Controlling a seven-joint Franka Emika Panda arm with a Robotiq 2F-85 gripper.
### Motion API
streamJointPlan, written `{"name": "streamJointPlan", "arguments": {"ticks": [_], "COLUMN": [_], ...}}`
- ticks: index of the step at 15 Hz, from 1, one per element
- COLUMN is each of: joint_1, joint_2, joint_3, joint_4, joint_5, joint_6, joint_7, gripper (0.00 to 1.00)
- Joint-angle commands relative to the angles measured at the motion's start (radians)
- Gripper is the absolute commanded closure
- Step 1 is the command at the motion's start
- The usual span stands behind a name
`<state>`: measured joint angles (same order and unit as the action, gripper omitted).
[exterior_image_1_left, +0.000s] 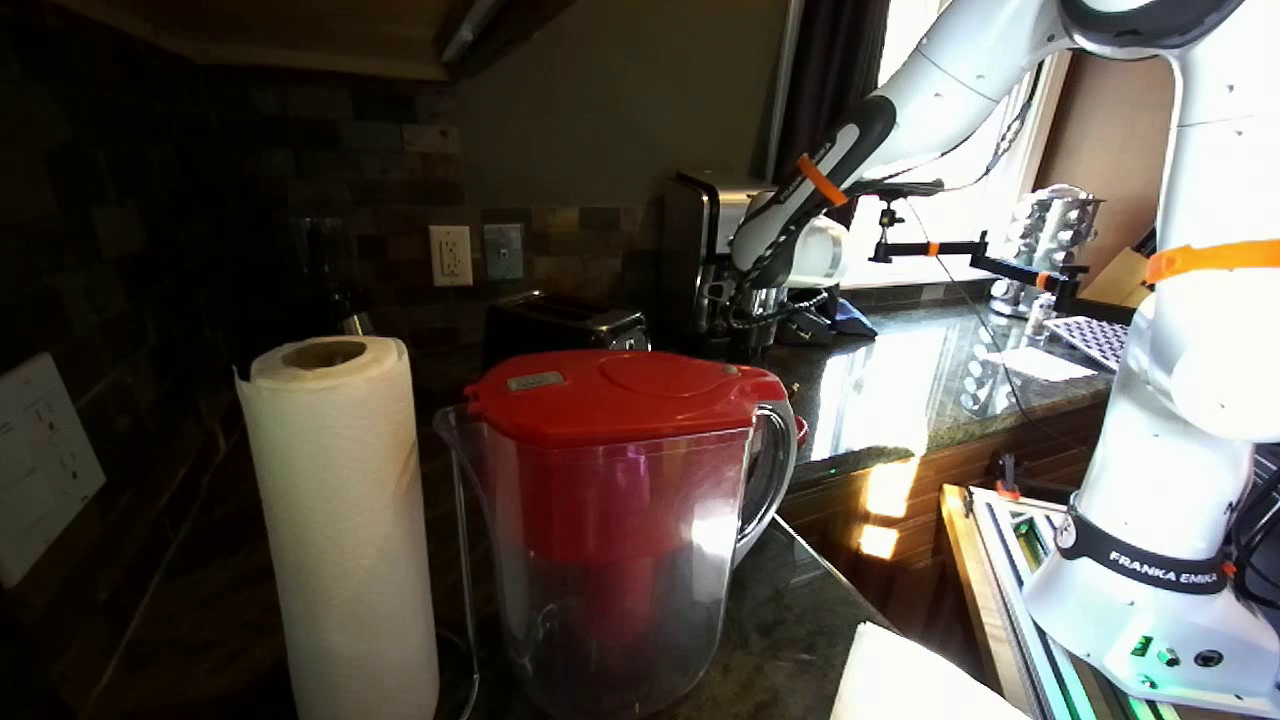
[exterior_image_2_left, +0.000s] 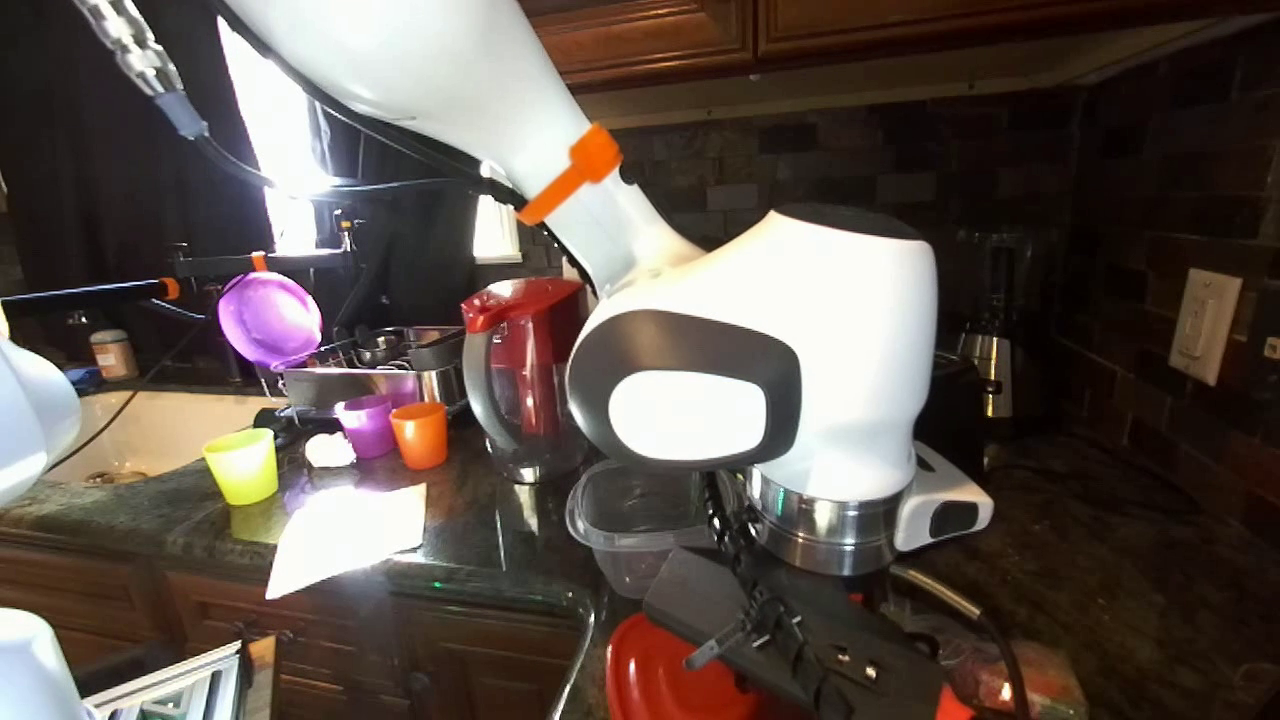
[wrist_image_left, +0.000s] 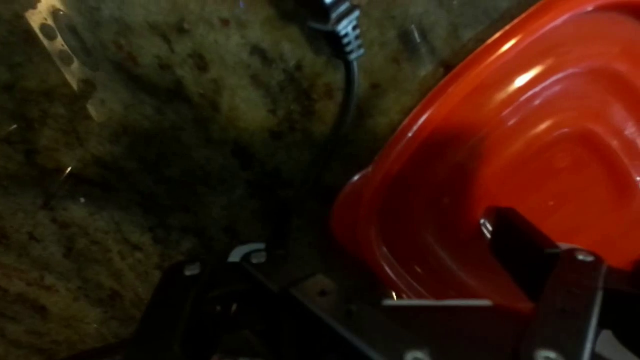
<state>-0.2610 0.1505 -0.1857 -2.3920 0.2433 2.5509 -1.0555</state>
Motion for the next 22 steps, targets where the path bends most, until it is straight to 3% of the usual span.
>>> {"name": "streamJointPlan", "arguments": {"ticks": [1,2,6,7,9,10,13,22], "joint_1": [-0.013,-0.013,-0.010,-0.009,-0.008,-0.008,-0.007,-0.010], "joint_2": [0.012,0.012,0.017,0.017,0.017,0.017,0.021,-0.021], "joint_3": [0.008,0.007,0.003,0.002,0.000,-0.001,0.000,0.010], "joint_4": [0.014,0.016,0.023,0.024,0.028,0.027,0.027,0.004], "joint_5": [-0.004,-0.006,-0.020,-0.027,-0.036,-0.041,-0.058,-0.060], "joint_6": [-0.051,-0.056,-0.075,-0.072,-0.075,-0.075,-0.073,-0.071], "joint_7": [0.027,0.032,0.054,0.063,0.074,0.081,0.098,0.100], "gripper": [0.07,0.24,0.42,0.41,0.16,0.15,0.00,0.00]}}
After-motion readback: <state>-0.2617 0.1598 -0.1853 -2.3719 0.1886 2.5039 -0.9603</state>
